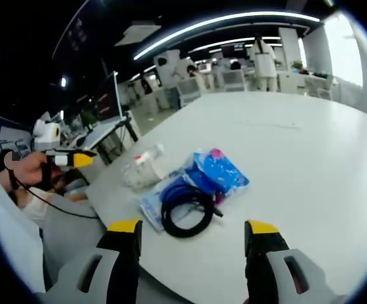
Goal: Arrange the tabletop items into an orderly group along one side of the table until the central work area is clear of visible clutter.
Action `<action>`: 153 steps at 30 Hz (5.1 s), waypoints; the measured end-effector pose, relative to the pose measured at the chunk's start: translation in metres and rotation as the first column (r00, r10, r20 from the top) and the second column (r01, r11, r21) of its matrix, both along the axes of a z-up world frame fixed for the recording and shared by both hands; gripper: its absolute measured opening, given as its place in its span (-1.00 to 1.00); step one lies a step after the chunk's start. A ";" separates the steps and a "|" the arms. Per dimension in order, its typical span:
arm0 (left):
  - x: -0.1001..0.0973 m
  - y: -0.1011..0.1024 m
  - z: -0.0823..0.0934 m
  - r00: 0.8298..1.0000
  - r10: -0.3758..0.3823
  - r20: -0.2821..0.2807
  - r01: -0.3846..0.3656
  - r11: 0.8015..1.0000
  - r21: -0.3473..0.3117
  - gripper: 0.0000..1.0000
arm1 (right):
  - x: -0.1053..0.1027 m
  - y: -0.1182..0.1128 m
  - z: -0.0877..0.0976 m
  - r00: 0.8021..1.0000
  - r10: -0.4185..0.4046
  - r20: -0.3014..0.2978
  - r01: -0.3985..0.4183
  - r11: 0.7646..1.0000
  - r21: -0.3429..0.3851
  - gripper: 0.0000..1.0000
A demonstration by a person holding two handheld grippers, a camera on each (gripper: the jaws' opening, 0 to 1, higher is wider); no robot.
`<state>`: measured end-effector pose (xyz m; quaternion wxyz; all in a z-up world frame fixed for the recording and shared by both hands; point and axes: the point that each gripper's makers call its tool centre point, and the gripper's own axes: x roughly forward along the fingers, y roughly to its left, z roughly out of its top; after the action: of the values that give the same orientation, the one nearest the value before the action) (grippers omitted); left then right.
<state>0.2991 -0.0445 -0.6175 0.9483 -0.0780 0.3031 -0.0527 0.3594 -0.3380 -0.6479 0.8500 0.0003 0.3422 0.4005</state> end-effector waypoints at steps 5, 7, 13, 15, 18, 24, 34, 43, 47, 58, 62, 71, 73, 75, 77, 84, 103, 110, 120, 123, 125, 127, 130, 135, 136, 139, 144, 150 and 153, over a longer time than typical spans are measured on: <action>-0.001 -0.002 0.003 1.000 0.003 0.005 -0.003 1.000 -0.003 0.17 | 0.001 -0.001 0.001 1.000 -0.003 0.003 0.003 1.000 -0.001 0.33; -0.001 0.001 0.000 1.000 0.004 0.003 -0.004 1.000 -0.003 0.16 | 0.001 -0.001 0.001 1.000 -0.001 0.003 0.001 1.000 -0.004 0.33; -0.004 0.005 -0.001 1.000 0.017 0.002 -0.017 1.000 -0.007 0.16 | 0.002 0.003 0.001 1.000 0.001 0.002 -0.001 1.000 -0.001 0.33; -0.006 0.004 0.002 1.000 0.023 0.003 -0.023 1.000 -0.011 0.15 | 0.002 0.003 0.000 1.000 0.003 0.001 -0.003 1.000 -0.002 0.32; -0.005 0.008 0.000 1.000 0.031 0.004 -0.031 0.999 -0.015 0.14 | 0.001 0.004 0.000 1.000 0.005 -0.001 -0.005 1.000 -0.001 0.32; -0.004 0.010 0.000 0.999 0.039 0.011 -0.039 0.999 -0.028 0.13 | 0.002 0.005 0.002 1.000 0.004 0.002 -0.004 1.000 0.009 0.33; -0.005 0.011 0.001 0.999 0.045 0.021 -0.044 0.998 -0.048 0.13 | 0.000 0.004 0.001 1.000 -0.009 0.005 0.009 1.000 -0.002 0.32; -0.009 0.009 -0.008 1.000 0.014 -0.001 -0.014 0.998 -0.061 0.12 | -0.008 0.005 0.000 1.000 -0.012 -0.004 0.012 1.000 -0.018 0.32; -0.006 0.009 -0.008 1.000 0.006 -0.002 -0.007 0.998 -0.070 0.11 | -0.013 0.008 0.000 1.000 -0.005 -0.003 0.005 0.999 -0.031 0.32; 0.007 0.010 -0.008 0.999 -0.054 -0.005 0.054 0.997 -0.055 0.11 | -0.015 0.010 0.003 1.000 -0.022 0.003 0.022 0.999 -0.032 0.32; 0.010 0.012 -0.010 0.998 -0.065 -0.009 0.064 0.997 -0.051 0.11 | -0.014 0.010 0.001 1.000 -0.022 0.003 0.022 0.999 -0.039 0.32; 0.016 0.018 -0.017 0.996 -0.089 -0.028 0.087 0.995 -0.042 0.09 | -0.006 0.014 0.000 1.000 -0.022 0.013 0.023 0.998 -0.052 0.32; 0.018 0.020 -0.020 0.995 -0.095 -0.038 0.093 0.995 -0.041 0.09 | -0.005 0.013 0.000 1.000 -0.025 0.012 0.026 0.998 -0.053 0.32; 0.020 0.022 -0.022 0.994 -0.097 -0.044 0.095 0.995 -0.038 0.07 | -0.005 0.013 0.000 1.000 -0.028 0.011 0.028 0.998 -0.050 0.32; 0.023 0.024 -0.023 0.995 -0.091 -0.049 0.089 0.995 -0.042 0.04 | -0.006 0.011 -0.001 1.000 -0.029 0.011 0.030 0.998 -0.053 0.31; 0.036 0.026 -0.024 0.994 -0.085 -0.073 0.082 0.996 -0.042 -0.01 | -0.015 0.001 -0.008 0.998 -0.054 -0.009 0.054 0.997 -0.061 0.31; 0.077 0.036 -0.052 0.970 0.014 -0.241 -0.031 0.997 -0.068 -0.14 | -0.010 -0.002 -0.007 0.998 -0.058 -0.015 0.057 0.997 -0.042 0.32; 0.090 0.048 -0.066 0.948 0.028 -0.316 -0.045 0.998 -0.045 -0.16 | -0.012 -0.006 -0.010 0.998 -0.058 -0.025 0.057 0.997 -0.052 0.32; 0.101 0.040 -0.087 0.901 0.011 -0.433 -0.036 0.998 -0.049 -0.18 | -0.004 -0.015 -0.008 0.996 -0.088 -0.024 0.087 0.995 -0.046 0.31; 0.111 0.039 -0.088 0.899 0.012 -0.439 -0.039 0.998 -0.052 -0.17 | -0.004 -0.016 -0.009 0.995 -0.094 -0.027 0.093 0.995 -0.045 0.31; 0.115 0.039 -0.089 0.895 0.005 -0.446 -0.027 0.999 -0.041 -0.17 | -0.004 -0.015 -0.009 0.995 -0.091 -0.028 0.090 0.995 -0.047 0.31; 0.119 0.038 -0.090 0.892 0.002 -0.452 -0.023 0.999 -0.040 -0.16 | -0.005 -0.015 -0.011 0.996 -0.089 -0.031 0.088 0.995 -0.050 0.31; 0.124 0.039 -0.095 0.880 -0.006 -0.475 -0.008 1.000 -0.028 -0.16 | -0.004 -0.016 -0.012 0.995 -0.096 -0.037 0.094 0.994 -0.049 0.30; 0.125 0.043 -0.105 0.855 0.018 -0.518 -0.039 0.999 -0.029 -0.17 | -0.002 -0.018 -0.013 0.994 -0.099 -0.037 0.097 0.994 -0.052 0.30; 0.123 0.044 -0.110 0.844 0.019 -0.536 -0.037 0.999 -0.022 -0.18 | -0.001 -0.018 -0.013 0.994 -0.101 -0.038 0.099 0.994 -0.051 0.30; 0.123 0.040 -0.115 0.834 0.008 -0.552 -0.032 0.999 -0.034 -0.17 | 0.000 -0.019 -0.013 0.994 -0.100 -0.040 0.098 0.994 -0.052 0.30; 0.125 0.037 -0.123 0.826 -0.009 -0.564 -0.002 1.000 -0.018 -0.17 | 0.001 -0.019 -0.013 0.994 -0.103 -0.041 0.101 0.994 -0.051 0.30; 0.129 0.033 -0.133 0.819 -0.042 -0.572 0.046 0.999 -0.007 -0.19 | 0.003 -0.026 -0.014 0.992 -0.117 -0.042 0.115 0.992 -0.057 0.30; 0.133 0.033 -0.135 0.823 -0.048 -0.565 0.055 0.998 -0.005 -0.17 | 0.003 -0.030 -0.015 0.991 -0.129 -0.045 0.126 0.990 -0.057 0.29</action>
<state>0.4324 -0.0118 -0.7522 0.8148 -0.0765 0.5724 -0.0511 0.3619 -0.3679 -0.6629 0.8650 0.0088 0.3728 0.3358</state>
